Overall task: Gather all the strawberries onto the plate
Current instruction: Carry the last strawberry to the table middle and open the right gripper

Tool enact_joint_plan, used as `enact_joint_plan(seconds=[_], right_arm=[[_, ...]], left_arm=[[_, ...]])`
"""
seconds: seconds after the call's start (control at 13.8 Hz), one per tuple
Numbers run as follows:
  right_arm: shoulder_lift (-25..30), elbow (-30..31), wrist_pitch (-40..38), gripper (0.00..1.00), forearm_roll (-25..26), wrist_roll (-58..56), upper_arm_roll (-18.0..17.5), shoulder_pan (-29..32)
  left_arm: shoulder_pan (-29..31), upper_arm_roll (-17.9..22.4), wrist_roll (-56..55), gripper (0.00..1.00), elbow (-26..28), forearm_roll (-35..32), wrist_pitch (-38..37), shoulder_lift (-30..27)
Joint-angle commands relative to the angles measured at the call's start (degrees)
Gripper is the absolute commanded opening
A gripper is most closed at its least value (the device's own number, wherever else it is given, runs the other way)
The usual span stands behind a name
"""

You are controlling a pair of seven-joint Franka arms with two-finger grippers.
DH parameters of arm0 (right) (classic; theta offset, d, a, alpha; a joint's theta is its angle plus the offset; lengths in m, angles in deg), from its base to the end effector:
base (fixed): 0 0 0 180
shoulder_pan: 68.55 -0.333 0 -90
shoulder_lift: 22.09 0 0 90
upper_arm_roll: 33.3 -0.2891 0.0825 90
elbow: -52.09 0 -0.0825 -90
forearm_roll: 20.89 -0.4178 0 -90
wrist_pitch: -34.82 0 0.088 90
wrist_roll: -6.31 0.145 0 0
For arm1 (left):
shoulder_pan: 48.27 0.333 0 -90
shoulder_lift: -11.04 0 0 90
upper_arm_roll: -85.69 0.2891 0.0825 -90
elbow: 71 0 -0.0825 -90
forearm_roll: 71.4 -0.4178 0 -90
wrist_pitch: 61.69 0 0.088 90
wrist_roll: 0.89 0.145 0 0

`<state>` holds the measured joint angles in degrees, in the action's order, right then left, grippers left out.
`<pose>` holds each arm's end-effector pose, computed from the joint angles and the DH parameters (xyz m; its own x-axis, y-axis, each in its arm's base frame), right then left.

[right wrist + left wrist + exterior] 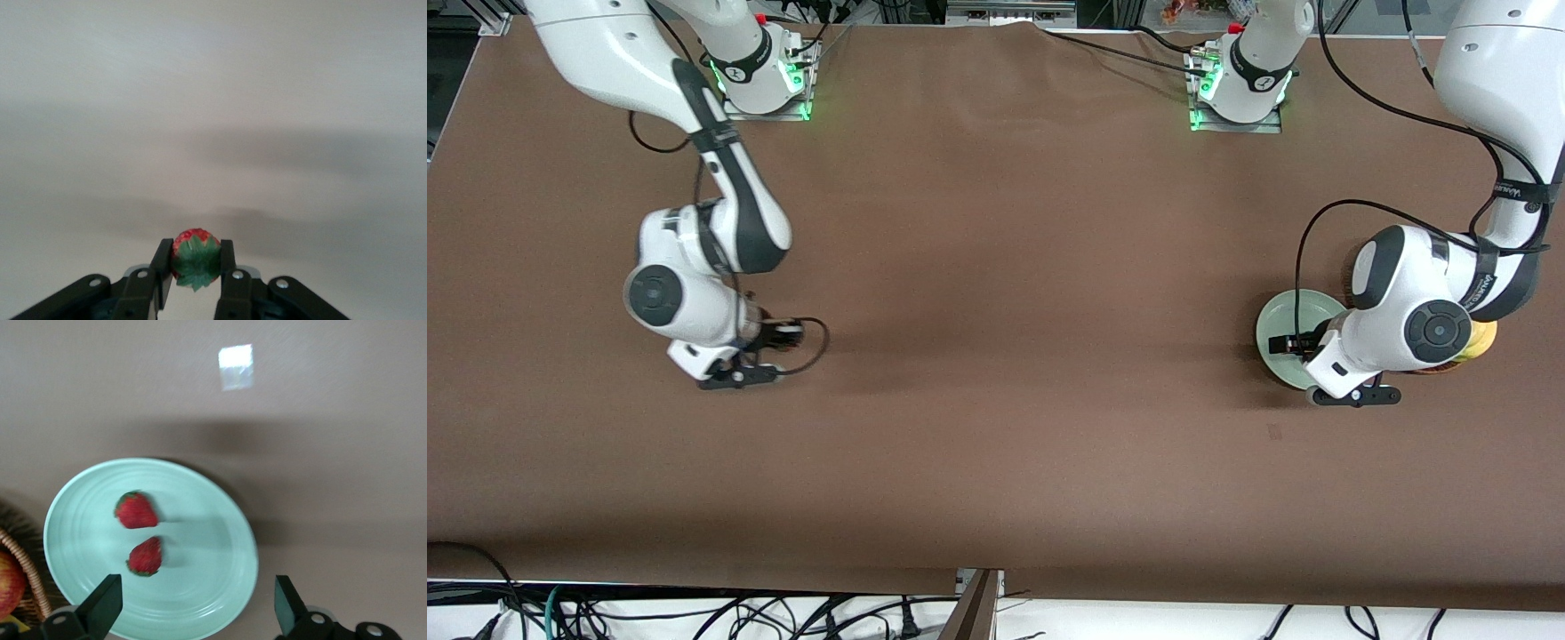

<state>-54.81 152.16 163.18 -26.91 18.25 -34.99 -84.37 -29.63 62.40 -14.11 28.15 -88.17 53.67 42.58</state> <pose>0.6326 0.2057 0.1575 0.9948 0.0282 -0.0980 0.0210 -0.9970 -0.0741 0.6467 -0.0202 0.1877 0.9790 0.0326 -0.2010 0.0187 -0.9973 -0.0705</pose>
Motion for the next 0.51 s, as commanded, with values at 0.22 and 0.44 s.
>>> enact_joint_plan(seconds=[0.22,0.44], right_arm=[[-15.34,-23.73,0.13,0.05,-1.01,34.93,-3.76,-14.29],[-20.54,-31.50,5.55,0.05,-1.01,47.61,-3.76,-21.15]], left_arm=[[-1.58,-2.90,0.30,1.00,-8.61,0.51,-6.36,-0.87],[-3.25,-2.99,0.21,1.00,-11.69,0.51,-8.74,-0.78]])
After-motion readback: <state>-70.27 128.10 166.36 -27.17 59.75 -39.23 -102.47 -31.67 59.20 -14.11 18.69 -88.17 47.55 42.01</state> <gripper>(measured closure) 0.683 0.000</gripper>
